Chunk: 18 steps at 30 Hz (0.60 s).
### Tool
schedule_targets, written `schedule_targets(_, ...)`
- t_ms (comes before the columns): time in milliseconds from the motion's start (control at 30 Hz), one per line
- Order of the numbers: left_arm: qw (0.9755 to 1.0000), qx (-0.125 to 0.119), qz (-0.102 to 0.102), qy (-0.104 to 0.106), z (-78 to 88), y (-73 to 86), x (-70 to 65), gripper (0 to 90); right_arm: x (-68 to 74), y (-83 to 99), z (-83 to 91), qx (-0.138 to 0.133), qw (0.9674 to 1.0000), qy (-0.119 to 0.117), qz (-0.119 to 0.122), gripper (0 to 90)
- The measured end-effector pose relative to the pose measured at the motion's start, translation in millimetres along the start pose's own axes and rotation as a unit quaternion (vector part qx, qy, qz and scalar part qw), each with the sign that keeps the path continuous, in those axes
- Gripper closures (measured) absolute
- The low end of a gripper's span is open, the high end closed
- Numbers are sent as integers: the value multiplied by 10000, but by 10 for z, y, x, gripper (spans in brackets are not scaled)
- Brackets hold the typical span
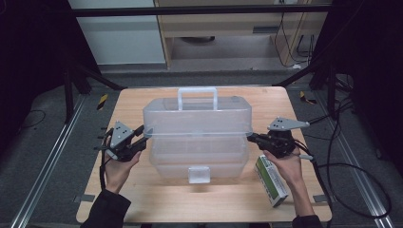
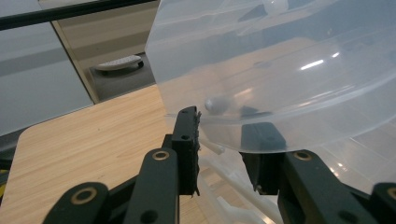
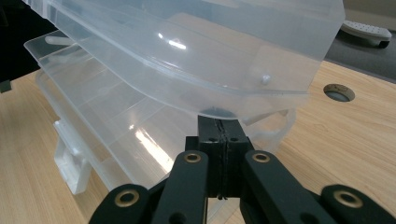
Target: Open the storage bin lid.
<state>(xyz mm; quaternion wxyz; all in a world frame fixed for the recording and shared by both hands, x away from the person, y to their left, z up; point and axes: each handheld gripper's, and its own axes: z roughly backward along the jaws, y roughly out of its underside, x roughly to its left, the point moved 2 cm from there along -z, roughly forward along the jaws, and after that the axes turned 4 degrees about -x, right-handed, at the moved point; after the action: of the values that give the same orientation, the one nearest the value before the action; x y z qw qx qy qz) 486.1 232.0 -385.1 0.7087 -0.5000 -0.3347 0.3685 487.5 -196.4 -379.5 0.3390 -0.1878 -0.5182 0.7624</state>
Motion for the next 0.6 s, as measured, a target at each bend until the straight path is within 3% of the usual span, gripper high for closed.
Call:
schedule_targets(300, 10000, 72, -42, -16, -1, -33, 10, 684, -2, 14, 13, 30, 9999, 95, 19, 845)
schedule_targets(600, 9999, 117, -68, -14, -10, -73, 23, 688, -18, 137, 50, 274, 9991, 315, -46, 786)
